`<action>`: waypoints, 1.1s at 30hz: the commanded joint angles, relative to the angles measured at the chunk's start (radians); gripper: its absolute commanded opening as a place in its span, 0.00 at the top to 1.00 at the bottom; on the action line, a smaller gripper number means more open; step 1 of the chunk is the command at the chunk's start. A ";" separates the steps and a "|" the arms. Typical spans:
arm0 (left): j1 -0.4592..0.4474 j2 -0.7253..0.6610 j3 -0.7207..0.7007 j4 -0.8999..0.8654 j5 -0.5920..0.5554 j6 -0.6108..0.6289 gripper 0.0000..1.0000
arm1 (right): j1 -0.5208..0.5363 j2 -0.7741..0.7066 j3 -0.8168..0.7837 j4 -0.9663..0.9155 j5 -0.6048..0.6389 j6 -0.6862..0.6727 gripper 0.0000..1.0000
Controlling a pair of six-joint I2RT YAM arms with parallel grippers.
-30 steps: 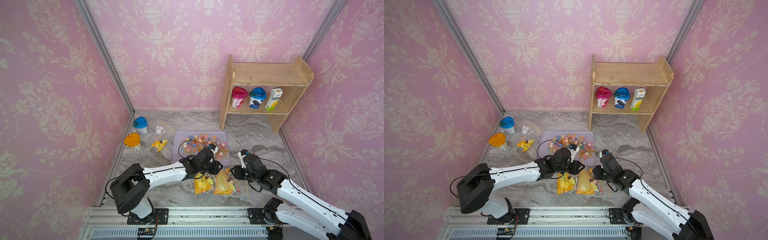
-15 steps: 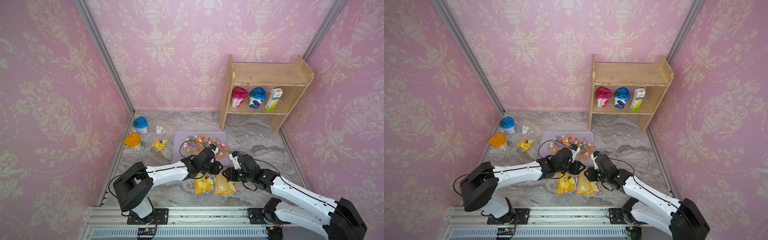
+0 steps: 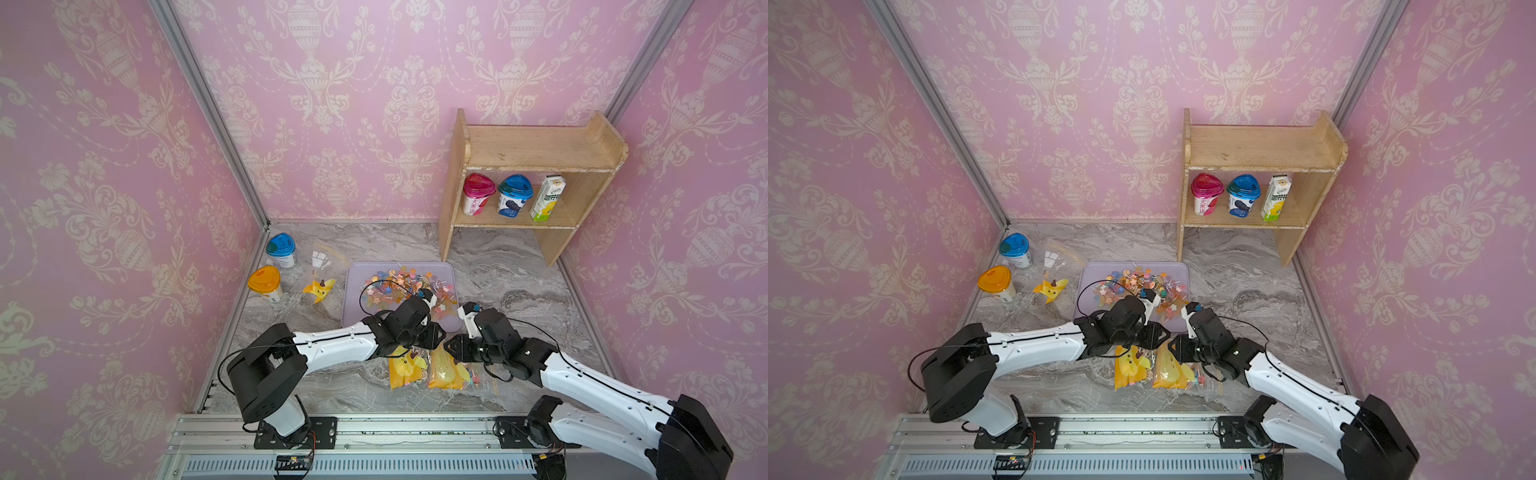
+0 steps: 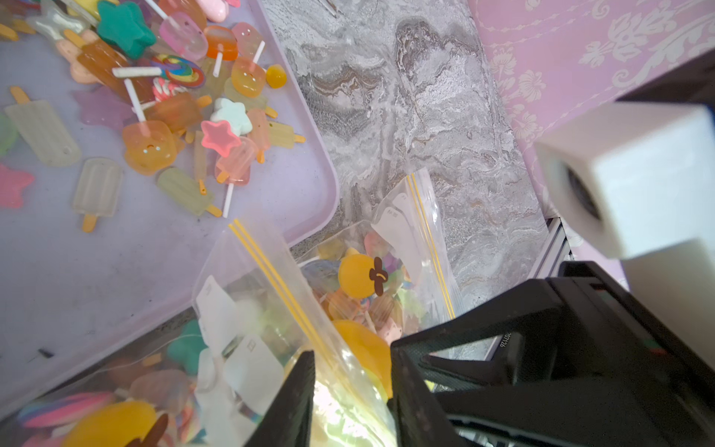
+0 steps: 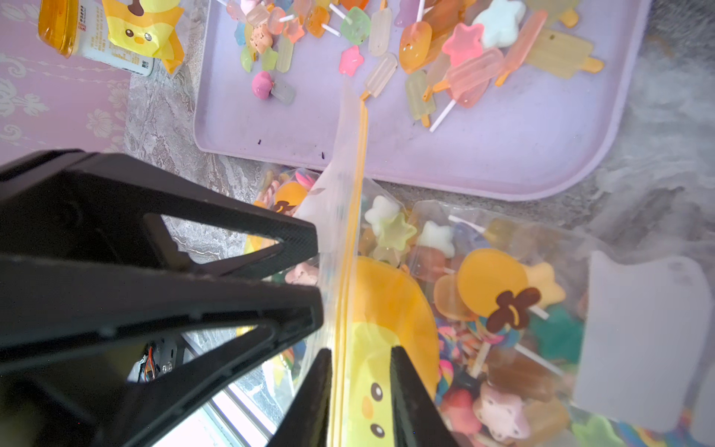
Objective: Pour candies out of the ziploc bag
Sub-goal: Open the ziploc bag at the center of the board.
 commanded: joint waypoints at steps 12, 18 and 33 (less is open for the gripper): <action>0.007 -0.006 -0.003 0.004 0.001 0.011 0.66 | 0.008 0.023 0.010 -0.031 0.030 -0.002 0.71; 0.010 0.019 -0.002 0.016 0.011 0.004 0.73 | 0.008 0.015 0.007 -0.034 0.034 -0.001 0.71; 0.010 0.045 0.005 0.026 0.022 -0.007 0.76 | 0.008 0.018 0.006 -0.021 0.020 -0.002 0.72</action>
